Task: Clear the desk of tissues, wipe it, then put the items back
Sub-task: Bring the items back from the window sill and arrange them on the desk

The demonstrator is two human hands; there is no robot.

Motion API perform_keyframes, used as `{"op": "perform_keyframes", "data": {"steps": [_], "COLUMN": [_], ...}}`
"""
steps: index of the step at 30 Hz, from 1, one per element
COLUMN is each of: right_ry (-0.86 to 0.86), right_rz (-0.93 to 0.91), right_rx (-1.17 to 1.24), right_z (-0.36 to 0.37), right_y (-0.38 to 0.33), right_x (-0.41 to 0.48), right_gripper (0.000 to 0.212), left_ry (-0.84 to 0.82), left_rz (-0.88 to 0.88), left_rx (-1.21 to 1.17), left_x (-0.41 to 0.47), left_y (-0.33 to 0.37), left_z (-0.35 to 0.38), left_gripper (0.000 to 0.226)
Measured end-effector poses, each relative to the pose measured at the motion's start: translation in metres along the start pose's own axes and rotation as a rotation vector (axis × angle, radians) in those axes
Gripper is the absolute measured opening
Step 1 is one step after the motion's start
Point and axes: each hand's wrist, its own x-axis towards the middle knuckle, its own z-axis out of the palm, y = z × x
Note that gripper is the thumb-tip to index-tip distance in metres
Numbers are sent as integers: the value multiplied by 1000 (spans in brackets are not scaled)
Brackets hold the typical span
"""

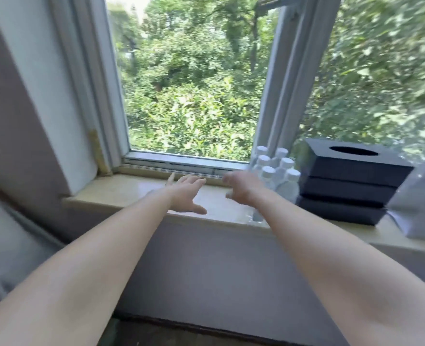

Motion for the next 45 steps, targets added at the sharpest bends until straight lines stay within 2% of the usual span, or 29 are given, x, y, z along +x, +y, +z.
{"op": "perform_keyframes", "data": {"steps": [4,8,11,16,21,26,30,35,42,45], "right_ry": [120,207,162,9,39,-54,-22,34,50,52], "right_rz": [0,39,157,334,410,427,423,408,303,266], "right_rx": [77,5,-39,144,293,476,565,675,728,781], "right_z": [-29,-48,-55,-41,-26,-8,7,15,16,15], "right_y": [35,60,81,104,112,123,133,141,139,130], "right_x": [-16,-27,-35,-48,-46,-45,-46,-47,-42,-38], "right_gripper": [42,38,56,85,78,79,55,45,50,51], "left_ry": [21,36,63,64,114,141,189,236,271,284], "left_rz": [92,80,46,90,9,-51,-91,-191,-189,-196], "left_rx": [-41,-85,-120,-359,-555,-600,-648,-637,-754,-762], "left_x": [28,39,41,50,63,73,81,88,71,59], "left_y": [51,79,94,118,132,135,141,142,124,111], "left_z": [-8,-13,-17,-15,-11,0,10,14,11,7], "left_gripper": [95,95,101,96,87,88,83,86,86,79]}}
